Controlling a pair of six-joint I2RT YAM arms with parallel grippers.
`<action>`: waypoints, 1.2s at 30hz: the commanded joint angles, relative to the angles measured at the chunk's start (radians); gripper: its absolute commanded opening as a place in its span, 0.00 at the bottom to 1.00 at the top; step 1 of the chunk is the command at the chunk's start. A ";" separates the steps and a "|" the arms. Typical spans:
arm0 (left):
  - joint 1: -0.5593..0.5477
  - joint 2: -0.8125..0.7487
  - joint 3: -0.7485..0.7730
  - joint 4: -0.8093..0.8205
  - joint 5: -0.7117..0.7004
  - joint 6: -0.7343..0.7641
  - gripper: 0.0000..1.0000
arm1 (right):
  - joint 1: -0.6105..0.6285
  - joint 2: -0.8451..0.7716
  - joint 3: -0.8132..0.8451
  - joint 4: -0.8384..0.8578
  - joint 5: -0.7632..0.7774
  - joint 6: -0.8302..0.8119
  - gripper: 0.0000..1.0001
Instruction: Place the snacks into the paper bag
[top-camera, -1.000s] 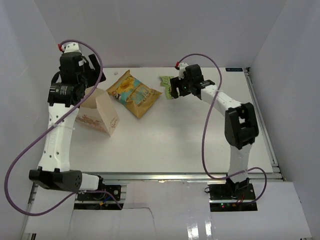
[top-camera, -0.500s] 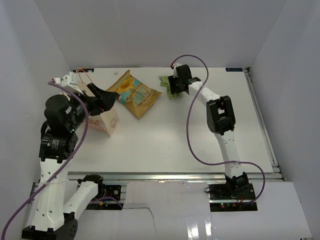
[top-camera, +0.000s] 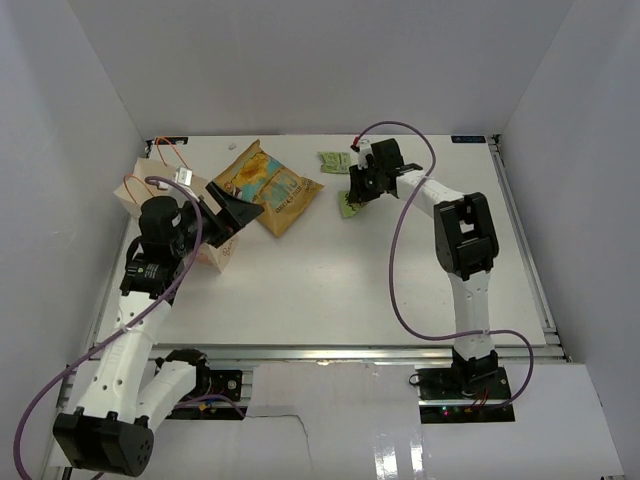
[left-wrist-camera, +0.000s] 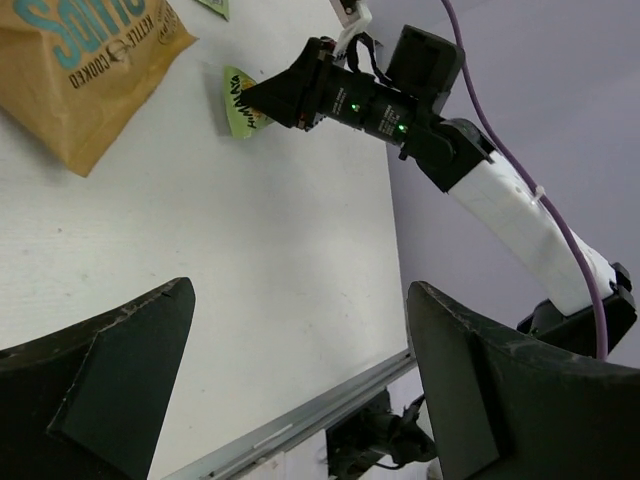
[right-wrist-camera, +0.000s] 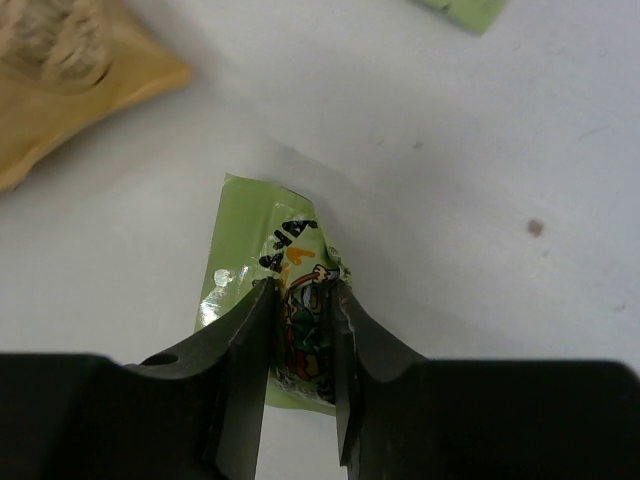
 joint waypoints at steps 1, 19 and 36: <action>-0.050 0.009 -0.064 0.150 0.047 -0.110 0.98 | -0.048 -0.210 -0.132 0.026 -0.316 -0.096 0.13; -0.565 0.520 -0.032 0.468 -0.126 -0.187 0.97 | -0.055 -0.687 -0.660 0.125 -0.747 0.051 0.10; -0.618 0.678 0.060 0.465 -0.122 -0.195 0.45 | -0.020 -0.770 -0.717 0.180 -0.751 0.126 0.13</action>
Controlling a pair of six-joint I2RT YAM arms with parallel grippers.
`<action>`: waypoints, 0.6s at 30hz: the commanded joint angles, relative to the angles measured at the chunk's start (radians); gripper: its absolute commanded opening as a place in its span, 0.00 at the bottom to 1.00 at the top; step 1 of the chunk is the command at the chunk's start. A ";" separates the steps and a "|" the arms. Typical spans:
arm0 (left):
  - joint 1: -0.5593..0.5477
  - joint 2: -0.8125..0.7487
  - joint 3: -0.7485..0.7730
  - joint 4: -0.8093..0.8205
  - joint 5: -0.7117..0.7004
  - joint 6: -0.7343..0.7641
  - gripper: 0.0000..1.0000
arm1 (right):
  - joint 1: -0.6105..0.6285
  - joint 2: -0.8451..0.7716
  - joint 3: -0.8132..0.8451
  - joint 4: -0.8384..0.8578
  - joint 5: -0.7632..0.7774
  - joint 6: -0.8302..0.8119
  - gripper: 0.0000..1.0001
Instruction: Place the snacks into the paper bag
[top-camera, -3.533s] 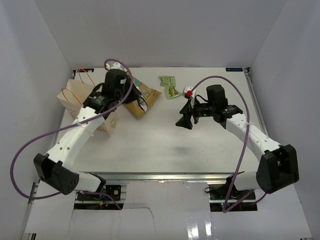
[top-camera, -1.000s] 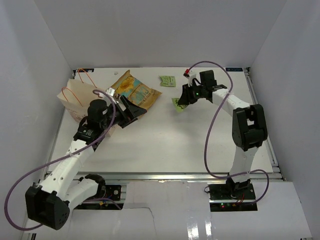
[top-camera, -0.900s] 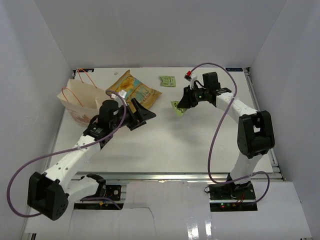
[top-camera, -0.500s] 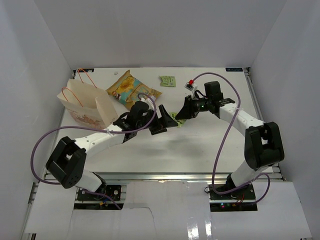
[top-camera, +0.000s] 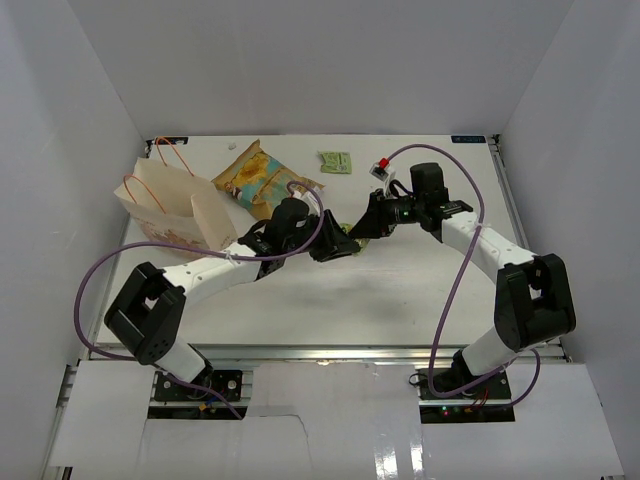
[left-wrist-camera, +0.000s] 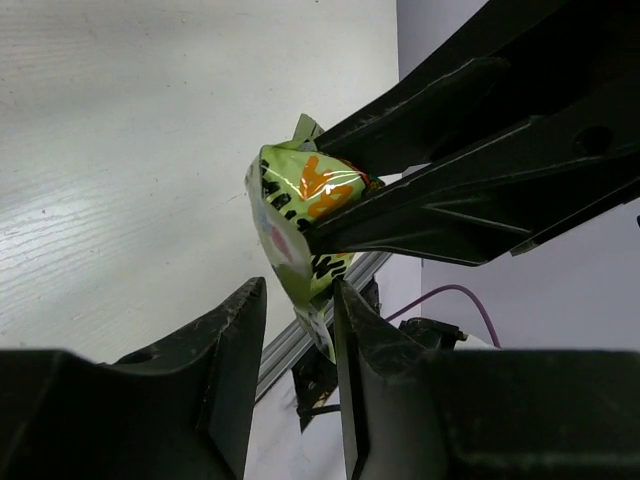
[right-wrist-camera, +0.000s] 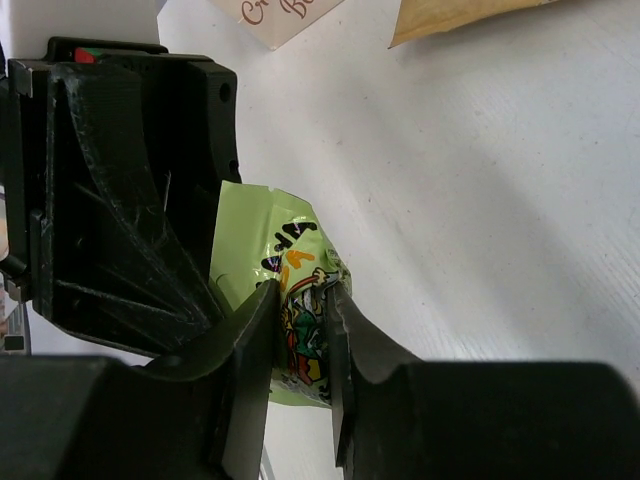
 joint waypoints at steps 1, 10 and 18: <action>-0.009 0.011 0.034 0.004 0.000 0.005 0.42 | 0.014 -0.044 -0.007 0.043 -0.041 0.031 0.13; -0.009 -0.024 0.014 0.021 0.002 0.011 0.04 | 0.017 -0.063 -0.016 0.052 -0.039 0.025 0.21; 0.003 -0.142 0.061 -0.260 -0.156 0.149 0.00 | 0.011 -0.079 0.048 0.008 0.013 -0.062 0.71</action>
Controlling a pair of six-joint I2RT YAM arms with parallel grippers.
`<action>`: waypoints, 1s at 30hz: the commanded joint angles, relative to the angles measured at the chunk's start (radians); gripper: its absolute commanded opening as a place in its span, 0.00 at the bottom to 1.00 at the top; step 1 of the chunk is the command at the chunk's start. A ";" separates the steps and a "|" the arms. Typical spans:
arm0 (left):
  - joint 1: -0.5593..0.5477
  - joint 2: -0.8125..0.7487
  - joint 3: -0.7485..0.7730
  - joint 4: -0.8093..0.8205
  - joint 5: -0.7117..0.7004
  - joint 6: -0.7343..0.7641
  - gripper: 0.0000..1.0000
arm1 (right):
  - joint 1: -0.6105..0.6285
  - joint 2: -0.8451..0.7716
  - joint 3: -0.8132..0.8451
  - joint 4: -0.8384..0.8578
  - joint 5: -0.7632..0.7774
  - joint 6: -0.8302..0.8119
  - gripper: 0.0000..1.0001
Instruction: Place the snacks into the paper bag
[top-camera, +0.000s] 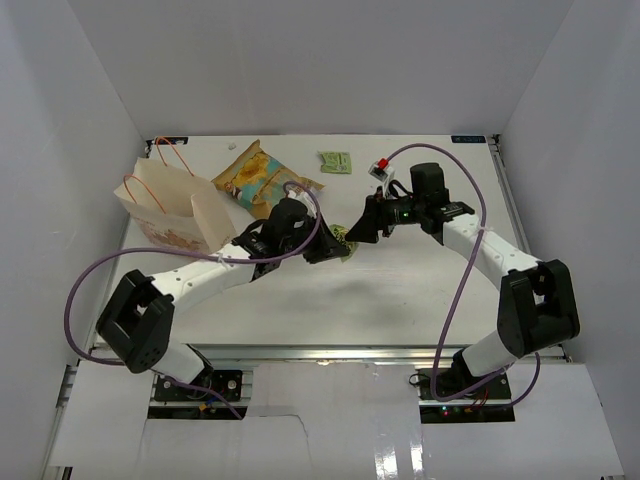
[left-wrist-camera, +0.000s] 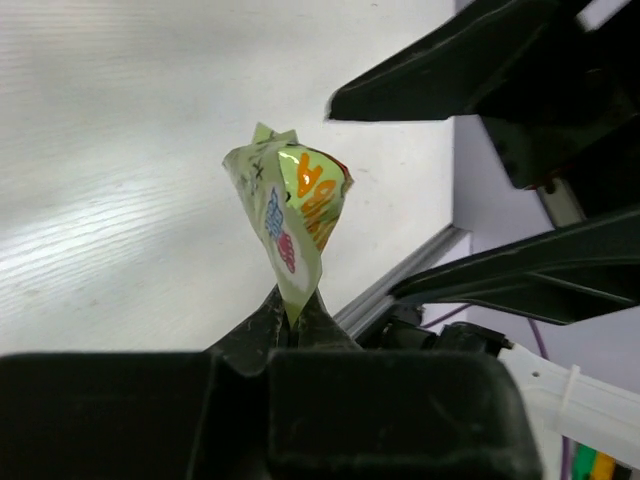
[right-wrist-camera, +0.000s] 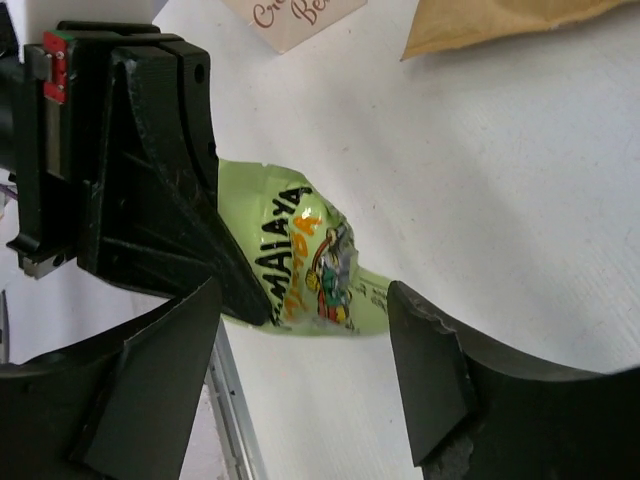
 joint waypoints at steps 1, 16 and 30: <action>0.017 -0.116 0.061 -0.252 -0.137 0.117 0.00 | 0.000 -0.052 0.071 -0.001 0.009 -0.053 0.74; 0.256 -0.354 0.614 -1.076 -0.677 0.358 0.00 | -0.037 -0.066 0.094 -0.037 0.060 -0.173 0.79; 0.627 -0.163 0.748 -1.056 -0.669 0.579 0.00 | -0.042 -0.068 0.091 -0.057 0.089 -0.191 0.79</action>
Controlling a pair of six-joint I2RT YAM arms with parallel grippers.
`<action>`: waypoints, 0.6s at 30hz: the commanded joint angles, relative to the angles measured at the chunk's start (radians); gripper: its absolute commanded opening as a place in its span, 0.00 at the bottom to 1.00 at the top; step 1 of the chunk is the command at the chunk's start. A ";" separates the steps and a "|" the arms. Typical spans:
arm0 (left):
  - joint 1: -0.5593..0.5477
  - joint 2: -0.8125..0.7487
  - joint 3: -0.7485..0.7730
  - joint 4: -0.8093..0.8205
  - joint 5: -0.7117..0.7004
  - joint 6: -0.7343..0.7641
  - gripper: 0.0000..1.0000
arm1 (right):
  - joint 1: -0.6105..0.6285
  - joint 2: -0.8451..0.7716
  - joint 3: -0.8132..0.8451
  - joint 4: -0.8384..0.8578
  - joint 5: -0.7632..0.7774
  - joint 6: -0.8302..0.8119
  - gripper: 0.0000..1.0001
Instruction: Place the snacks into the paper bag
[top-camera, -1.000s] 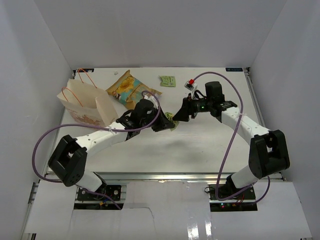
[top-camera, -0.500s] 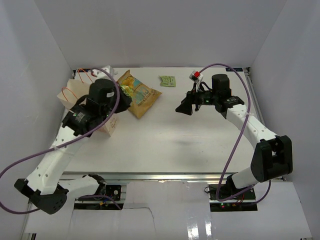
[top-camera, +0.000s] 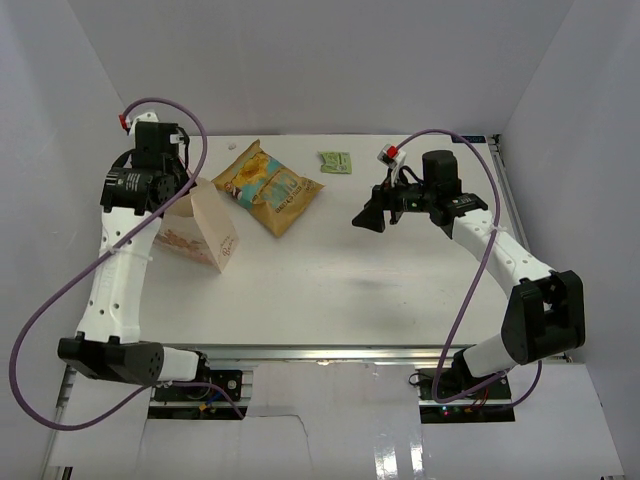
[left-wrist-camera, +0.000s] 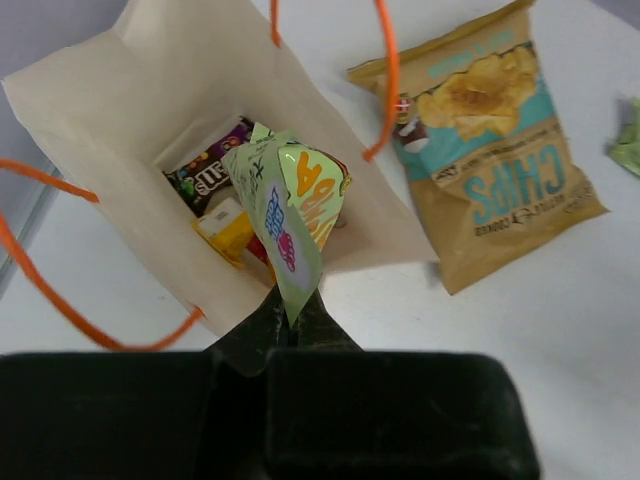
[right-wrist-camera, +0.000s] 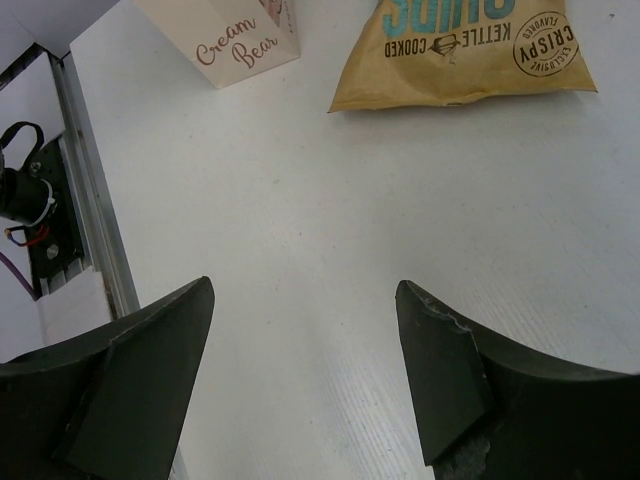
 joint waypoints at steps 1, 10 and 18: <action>0.076 0.016 -0.001 0.036 0.024 0.079 0.00 | -0.005 -0.016 0.009 -0.010 0.014 -0.029 0.79; 0.110 0.062 0.035 0.066 0.151 0.068 0.54 | 0.006 0.108 0.120 -0.065 0.140 -0.066 0.79; 0.110 -0.060 -0.040 0.163 0.439 0.020 0.79 | 0.083 0.539 0.577 -0.154 0.694 0.132 0.80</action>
